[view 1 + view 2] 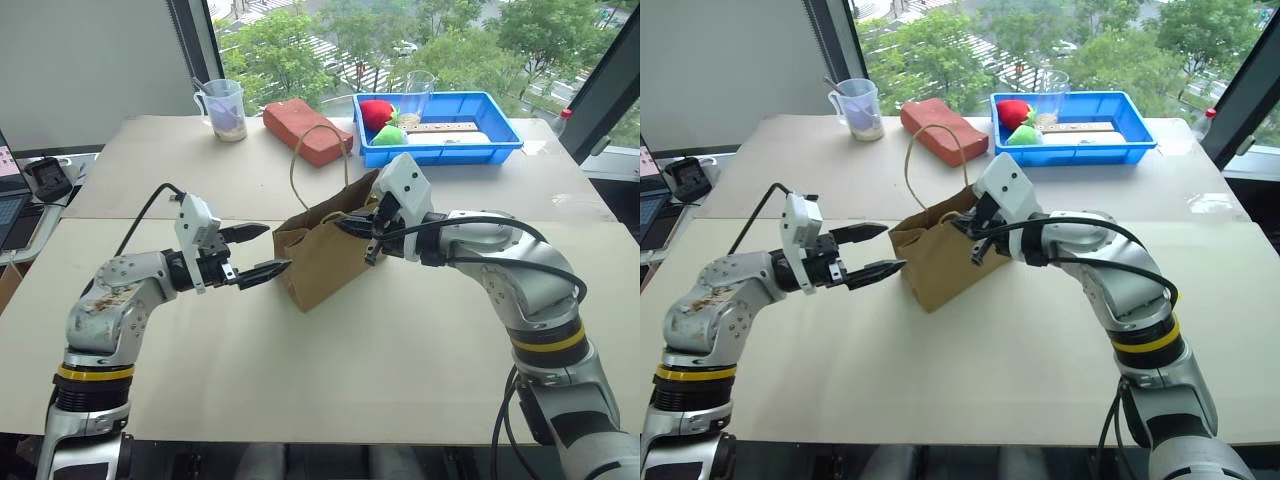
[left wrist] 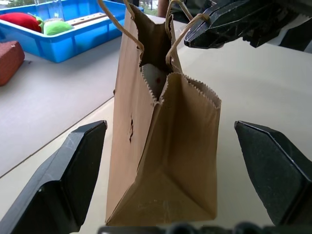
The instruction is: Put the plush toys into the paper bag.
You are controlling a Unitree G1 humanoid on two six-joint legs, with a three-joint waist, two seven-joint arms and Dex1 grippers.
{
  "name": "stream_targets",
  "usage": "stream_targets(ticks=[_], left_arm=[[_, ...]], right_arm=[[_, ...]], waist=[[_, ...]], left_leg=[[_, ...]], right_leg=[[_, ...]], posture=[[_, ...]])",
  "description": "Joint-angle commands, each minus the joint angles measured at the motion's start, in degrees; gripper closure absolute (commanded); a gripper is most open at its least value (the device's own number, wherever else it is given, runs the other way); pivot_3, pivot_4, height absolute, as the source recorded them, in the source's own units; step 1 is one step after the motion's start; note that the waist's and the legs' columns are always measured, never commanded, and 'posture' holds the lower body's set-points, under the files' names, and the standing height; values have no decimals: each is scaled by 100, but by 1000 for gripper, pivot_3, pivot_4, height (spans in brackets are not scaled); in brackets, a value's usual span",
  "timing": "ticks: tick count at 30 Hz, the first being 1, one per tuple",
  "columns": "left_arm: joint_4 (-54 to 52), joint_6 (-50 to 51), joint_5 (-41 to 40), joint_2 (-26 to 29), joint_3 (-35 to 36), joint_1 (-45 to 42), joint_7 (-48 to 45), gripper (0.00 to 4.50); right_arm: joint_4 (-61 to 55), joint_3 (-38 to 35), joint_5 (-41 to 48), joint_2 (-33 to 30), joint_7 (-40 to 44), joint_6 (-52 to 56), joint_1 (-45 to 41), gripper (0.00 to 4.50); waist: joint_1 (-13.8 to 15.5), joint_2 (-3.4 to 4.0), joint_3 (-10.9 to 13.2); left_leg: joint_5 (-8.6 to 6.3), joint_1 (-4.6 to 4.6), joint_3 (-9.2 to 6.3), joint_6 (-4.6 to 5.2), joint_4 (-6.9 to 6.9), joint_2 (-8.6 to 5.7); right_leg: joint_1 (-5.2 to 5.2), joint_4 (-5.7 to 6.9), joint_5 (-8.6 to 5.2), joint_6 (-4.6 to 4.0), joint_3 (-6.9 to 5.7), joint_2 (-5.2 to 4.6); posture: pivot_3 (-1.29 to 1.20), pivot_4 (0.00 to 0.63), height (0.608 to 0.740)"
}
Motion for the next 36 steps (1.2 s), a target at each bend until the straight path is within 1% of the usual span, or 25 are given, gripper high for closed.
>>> stream_targets(ticks=[1,4,8,11,13,17,19,21,25,28,31,34,36], left_arm=[[232,-500,256,-377,-258,-113,311,13],[392,-775,419,-602,-449,-101,405,13],[898,-1411,867,-868,-609,-191,718,13],[1030,-1593,905,-1006,-629,-239,779,819],[1076,-1663,918,-1049,-646,-263,777,1654],[1162,-1742,908,-1072,-671,-291,723,3627],[1231,-1760,889,-1081,-677,-343,694,4481],[1280,-1770,876,-1091,-679,-385,665,4481],[1443,-1808,879,-1092,-700,-543,554,4500],[1688,-1812,936,-1030,-688,-761,494,4500],[1873,-1716,831,-911,-657,-996,239,4500],[2070,-1574,634,-739,-654,-1247,-284,4500],[2275,-1551,530,-602,-695,-1442,-784,4500]], right_arm=[[-179,-81,4,42,-9,-15,-173,4500],[-202,-73,1,55,-23,9,-173,4500],[-233,-74,-5,50,-38,41,-170,4500],[-264,-83,-5,28,-45,72,-168,4500],[-285,-90,-9,3,-49,90,-157,4500],[-342,-114,-2,-23,-71,131,-114,4500],[-366,-127,-3,-40,-79,147,-94,4500],[-379,-126,-24,-61,-91,141,-78,4500],[-468,-225,4,-187,-32,111,-29,3187],[-784,-656,364,-477,149,336,-89,2135],[-1080,-1385,1142,-631,237,912,-354,1142],[-1170,-2103,1969,-879,340,1482,-773,73],[-1034,-2471,2477,-1241,507,1892,-1028,32]], waist=[[4,0,0],[1,0,0],[-4,0,0],[-6,-1,0],[-7,0,0],[-2,-1,0],[-3,-1,0],[-3,0,0],[2,-1,0],[22,-1,0],[18,-1,0],[8,-1,0],[5,-1,0]], left_leg=[[0,0,0,0,0,0],[0,-1,0,0,1,0],[0,0,0,0,0,0],[0,0,0,0,1,-1],[0,0,0,0,1,0],[0,-1,0,0,1,-1],[0,-1,0,0,1,-1],[0,-1,0,0,1,-1],[0,-1,0,0,1,-1],[0,-3,0,0,1,-1],[0,-6,0,0,1,-1],[0,-5,0,0,0,-1],[0,-5,0,1,-2,-1]], right_leg=[[0,-1,0,0,0,0],[0,0,0,-1,0,0],[0,-4,1,-1,0,0],[0,-4,1,-1,0,0],[-1,-3,1,-1,0,0],[0,-2,1,-1,0,-1],[0,-3,1,-1,0,0],[0,-3,0,-1,0,0],[0,-4,0,-1,0,0],[0,-4,0,-1,-1,0],[0,-4,1,-1,-1,0],[0,-3,0,-1,-1,0],[0,-4,0,-1,-2,0]], posture=[[0,150,740],[0,150,740],[0,150,740],[0,150,740],[0,150,740],[0,150,740],[0,150,740],[0,150,740],[0,150,740],[0,150,740],[0,150,740],[0,150,740],[0,150,740]])
